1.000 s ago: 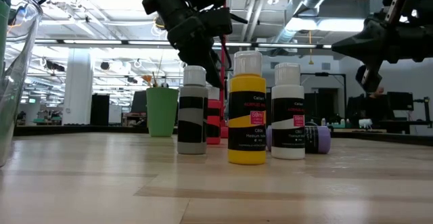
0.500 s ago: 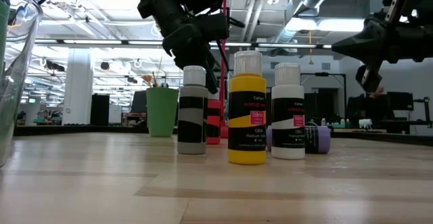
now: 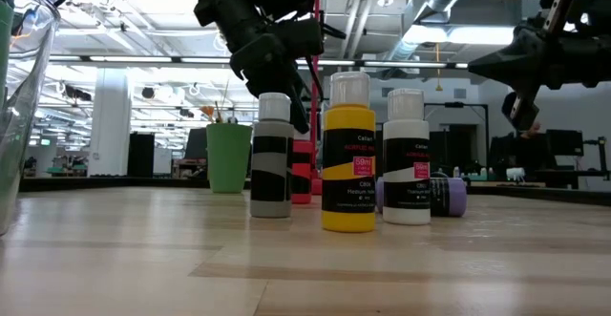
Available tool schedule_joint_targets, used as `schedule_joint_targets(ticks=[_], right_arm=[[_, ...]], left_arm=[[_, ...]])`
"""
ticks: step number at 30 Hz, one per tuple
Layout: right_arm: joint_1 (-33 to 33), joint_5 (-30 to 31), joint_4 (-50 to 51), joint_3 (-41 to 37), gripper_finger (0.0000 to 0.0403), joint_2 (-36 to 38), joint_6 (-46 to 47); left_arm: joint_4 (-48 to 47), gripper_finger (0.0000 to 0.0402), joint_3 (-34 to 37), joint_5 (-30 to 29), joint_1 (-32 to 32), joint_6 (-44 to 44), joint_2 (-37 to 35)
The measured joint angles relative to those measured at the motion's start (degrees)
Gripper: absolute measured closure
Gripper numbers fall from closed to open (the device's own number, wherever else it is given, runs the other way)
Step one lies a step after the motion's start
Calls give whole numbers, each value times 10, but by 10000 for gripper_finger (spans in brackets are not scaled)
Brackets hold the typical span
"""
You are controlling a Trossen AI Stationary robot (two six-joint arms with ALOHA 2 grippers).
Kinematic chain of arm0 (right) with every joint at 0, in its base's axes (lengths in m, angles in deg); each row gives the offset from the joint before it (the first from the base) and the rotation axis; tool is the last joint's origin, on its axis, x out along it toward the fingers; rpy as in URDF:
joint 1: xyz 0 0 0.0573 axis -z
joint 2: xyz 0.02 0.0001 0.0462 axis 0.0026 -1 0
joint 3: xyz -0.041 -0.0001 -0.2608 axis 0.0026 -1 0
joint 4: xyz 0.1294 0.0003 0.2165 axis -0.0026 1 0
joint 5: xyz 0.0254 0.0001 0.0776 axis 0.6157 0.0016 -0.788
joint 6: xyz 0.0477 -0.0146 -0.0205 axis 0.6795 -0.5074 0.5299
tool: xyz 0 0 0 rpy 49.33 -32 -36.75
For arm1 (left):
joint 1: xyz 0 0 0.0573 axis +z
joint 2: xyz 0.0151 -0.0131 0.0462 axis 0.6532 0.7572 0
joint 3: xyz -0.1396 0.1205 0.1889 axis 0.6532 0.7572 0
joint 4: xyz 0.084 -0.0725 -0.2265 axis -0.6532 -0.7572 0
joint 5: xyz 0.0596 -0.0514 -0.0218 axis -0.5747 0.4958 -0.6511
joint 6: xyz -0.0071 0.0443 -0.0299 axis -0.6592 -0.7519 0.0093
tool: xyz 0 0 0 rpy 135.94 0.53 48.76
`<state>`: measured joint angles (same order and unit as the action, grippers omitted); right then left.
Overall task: Pick & Place Paint Supplies
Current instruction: Put the orange coloring bottle into the transparent bin
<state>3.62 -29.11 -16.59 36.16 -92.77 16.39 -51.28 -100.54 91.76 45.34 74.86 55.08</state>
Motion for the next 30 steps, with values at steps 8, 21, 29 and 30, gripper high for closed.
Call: schedule_joint_targets(ticks=[8,21,29,30], right_arm=[[0,0,0,0,403,0,0],[0,0,0,0,403,0,0],[0,0,1,0,403,0,0],[0,0,1,0,403,0,0]], left_arm=[[-9,312,1,0,-13,49,-33],[-61,309,0,3,-222,148,-337],[-263,306,0,-202,-398,319,-438],[-290,306,0,-241,-412,347,-446]])
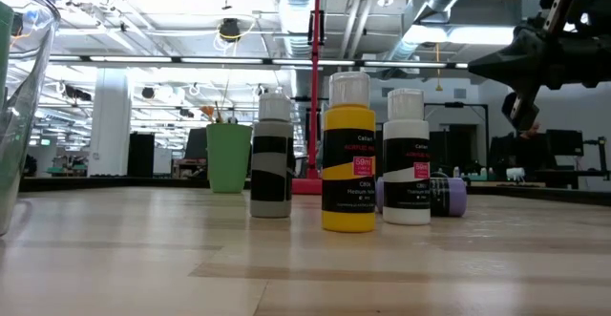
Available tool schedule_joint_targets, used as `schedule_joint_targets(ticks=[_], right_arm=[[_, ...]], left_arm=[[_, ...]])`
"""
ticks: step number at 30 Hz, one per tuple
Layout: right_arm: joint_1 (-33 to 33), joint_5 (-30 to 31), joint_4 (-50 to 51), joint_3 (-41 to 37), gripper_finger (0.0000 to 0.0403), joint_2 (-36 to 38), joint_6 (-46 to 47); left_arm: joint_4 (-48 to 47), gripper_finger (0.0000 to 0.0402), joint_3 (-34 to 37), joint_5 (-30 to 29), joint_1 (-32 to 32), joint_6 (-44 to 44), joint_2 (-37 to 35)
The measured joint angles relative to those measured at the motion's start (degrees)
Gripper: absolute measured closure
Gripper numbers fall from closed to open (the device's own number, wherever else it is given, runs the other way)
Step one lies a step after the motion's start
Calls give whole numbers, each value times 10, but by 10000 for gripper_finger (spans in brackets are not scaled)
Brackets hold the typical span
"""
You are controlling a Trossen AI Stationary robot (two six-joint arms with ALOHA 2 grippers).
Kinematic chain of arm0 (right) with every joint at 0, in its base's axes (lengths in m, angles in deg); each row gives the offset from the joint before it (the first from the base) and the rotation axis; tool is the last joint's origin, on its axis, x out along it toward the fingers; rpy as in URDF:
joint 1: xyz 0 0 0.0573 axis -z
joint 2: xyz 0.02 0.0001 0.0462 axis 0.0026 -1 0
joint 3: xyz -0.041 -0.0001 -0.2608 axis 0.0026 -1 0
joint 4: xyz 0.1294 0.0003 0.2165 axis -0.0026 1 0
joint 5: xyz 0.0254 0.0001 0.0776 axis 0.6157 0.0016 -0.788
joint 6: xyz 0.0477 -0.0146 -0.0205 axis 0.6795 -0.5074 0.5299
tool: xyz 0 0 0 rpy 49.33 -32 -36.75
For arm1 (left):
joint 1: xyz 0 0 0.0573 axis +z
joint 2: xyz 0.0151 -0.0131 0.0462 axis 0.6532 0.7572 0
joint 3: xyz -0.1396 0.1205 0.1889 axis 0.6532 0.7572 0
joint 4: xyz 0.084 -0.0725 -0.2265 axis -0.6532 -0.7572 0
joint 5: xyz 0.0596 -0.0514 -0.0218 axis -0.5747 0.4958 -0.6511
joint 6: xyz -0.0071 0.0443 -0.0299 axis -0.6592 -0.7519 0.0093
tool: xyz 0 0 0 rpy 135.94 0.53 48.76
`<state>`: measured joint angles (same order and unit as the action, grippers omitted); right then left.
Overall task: Pick & Place Paint Supplies
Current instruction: Put the orange coloring bottle into the transparent bin
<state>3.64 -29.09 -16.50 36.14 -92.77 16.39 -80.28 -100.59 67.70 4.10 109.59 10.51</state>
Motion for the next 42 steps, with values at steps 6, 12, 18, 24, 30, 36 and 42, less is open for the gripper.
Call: schedule_joint_targets(ticks=[6,12,18,24,30,36,42], right_arm=[[0,0,1,0,403,0,0],[0,0,1,0,403,0,0],[0,0,1,0,403,0,0],[0,0,1,0,403,0,0],[0,0,1,0,403,0,0],[0,0,1,0,403,0,0],[0,0,1,0,403,0,0]], left_arm=[[-97,306,0,-54,-43,119,-9],[-51,306,0,30,-92,54,49],[18,306,0,11,-102,-5,94],[11,305,1,7,-96,-13,117],[-53,305,1,3,-89,28,118],[-72,305,1,1,-89,47,119],[-70,305,1,8,-92,46,139]])
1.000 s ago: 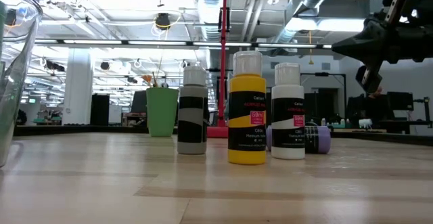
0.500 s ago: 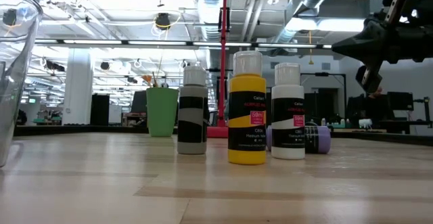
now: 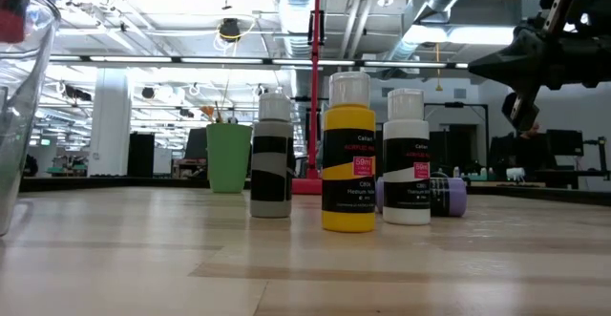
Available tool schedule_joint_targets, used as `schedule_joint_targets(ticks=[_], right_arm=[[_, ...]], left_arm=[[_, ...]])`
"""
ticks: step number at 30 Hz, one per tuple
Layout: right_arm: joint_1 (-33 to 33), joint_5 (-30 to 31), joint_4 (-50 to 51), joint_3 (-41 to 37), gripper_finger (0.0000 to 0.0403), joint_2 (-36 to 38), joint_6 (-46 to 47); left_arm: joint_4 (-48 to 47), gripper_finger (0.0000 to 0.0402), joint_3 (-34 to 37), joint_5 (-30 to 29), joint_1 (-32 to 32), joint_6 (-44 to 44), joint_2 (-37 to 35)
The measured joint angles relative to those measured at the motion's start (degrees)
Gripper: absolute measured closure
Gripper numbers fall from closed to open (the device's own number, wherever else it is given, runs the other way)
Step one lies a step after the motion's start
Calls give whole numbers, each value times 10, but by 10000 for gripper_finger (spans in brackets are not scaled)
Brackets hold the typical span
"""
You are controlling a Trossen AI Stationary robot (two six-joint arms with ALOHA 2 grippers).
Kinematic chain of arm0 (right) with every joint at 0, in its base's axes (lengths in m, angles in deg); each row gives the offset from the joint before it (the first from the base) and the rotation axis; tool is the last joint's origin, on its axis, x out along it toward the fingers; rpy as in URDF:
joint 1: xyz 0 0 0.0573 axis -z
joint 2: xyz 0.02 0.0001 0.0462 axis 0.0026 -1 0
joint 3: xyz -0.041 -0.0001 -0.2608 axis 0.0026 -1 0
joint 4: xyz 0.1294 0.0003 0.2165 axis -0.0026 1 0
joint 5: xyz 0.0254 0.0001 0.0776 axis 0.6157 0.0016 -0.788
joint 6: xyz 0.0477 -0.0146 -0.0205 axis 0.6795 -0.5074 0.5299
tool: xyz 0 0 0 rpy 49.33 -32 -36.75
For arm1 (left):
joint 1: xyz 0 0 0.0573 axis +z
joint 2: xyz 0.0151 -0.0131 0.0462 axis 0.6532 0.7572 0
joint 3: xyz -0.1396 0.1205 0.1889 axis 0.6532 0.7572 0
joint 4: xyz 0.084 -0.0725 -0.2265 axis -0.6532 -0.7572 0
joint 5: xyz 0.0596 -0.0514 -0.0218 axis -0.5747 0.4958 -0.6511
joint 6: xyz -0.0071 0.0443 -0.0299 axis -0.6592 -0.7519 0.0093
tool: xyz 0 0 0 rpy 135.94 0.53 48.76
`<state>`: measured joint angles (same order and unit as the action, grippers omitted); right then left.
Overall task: Pick & Place Paint Supplies
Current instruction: Put the orange coloring bottle into the transparent bin
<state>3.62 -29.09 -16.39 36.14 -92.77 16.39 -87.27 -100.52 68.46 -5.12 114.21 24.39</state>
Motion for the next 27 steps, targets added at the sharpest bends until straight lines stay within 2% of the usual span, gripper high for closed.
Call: schedule_joint_targets(ticks=[5,10,16,22,27], right_arm=[[0,0,0,0,403,0,0],[0,0,0,0,403,0,0],[0,0,0,0,403,0,0],[0,0,0,0,403,0,0],[0,0,0,0,403,0,0]], left_arm=[[42,305,0,2,-32,-30,25],[69,305,2,-39,-54,-34,48],[205,305,87,-48,-59,-28,51],[255,305,131,-56,-58,-13,49],[274,305,137,-53,-58,0,46]])
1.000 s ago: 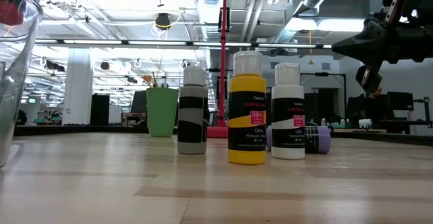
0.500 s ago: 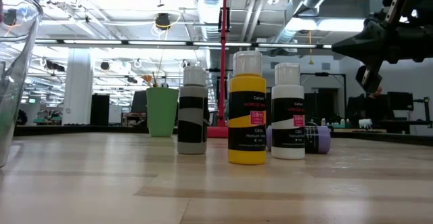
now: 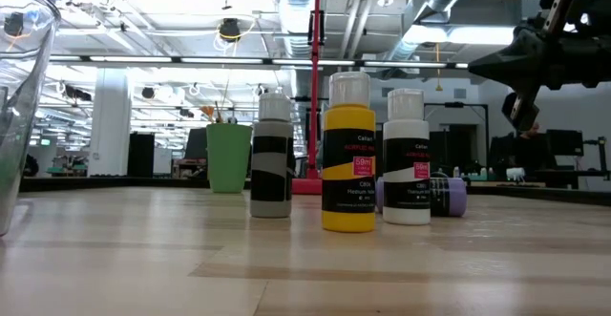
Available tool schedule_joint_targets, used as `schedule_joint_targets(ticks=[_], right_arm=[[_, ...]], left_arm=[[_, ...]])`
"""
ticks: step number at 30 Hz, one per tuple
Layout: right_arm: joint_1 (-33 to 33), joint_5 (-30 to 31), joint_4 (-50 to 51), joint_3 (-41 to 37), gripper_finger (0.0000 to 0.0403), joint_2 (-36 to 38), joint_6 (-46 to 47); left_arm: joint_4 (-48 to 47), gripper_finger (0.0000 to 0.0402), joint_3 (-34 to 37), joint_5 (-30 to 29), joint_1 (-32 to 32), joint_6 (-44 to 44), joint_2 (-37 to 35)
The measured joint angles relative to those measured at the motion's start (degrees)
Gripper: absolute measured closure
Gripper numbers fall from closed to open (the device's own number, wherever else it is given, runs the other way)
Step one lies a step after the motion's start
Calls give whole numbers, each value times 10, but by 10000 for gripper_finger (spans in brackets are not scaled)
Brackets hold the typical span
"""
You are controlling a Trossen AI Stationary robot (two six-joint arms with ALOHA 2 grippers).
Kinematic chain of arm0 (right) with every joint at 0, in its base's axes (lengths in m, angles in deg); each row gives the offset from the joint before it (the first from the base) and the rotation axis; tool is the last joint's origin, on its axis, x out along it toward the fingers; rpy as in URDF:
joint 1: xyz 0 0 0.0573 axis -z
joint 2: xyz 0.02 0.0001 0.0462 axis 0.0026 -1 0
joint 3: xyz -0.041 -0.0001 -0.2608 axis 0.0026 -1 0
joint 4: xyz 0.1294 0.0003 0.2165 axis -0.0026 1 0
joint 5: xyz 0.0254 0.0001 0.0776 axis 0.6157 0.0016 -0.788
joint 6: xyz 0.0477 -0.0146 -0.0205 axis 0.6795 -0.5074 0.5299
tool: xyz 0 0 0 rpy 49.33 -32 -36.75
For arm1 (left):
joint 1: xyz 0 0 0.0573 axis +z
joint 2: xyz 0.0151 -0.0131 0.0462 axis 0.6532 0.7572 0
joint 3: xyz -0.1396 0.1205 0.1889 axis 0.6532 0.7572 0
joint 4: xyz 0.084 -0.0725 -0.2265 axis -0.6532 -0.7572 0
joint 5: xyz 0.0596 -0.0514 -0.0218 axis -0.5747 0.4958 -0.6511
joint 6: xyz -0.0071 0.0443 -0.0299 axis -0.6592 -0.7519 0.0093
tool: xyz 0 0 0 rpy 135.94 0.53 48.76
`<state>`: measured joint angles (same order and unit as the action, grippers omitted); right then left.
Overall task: Pick & Place Paint Supplies
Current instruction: Put the orange coloring bottle into the transparent bin
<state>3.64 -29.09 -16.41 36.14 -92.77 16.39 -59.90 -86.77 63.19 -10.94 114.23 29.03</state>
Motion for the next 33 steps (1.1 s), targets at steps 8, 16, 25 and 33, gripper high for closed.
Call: schedule_joint_targets(ticks=[8,16,25,33], right_arm=[[0,0,0,0,403,0,0],[0,0,0,0,403,0,0],[0,0,0,0,403,0,0],[0,0,2,0,403,0,0]], left_arm=[[14,305,22,16,14,-3,-7],[23,305,-2,-10,33,-8,-118],[20,305,84,21,225,-94,-142],[124,291,147,147,302,-163,-80]])
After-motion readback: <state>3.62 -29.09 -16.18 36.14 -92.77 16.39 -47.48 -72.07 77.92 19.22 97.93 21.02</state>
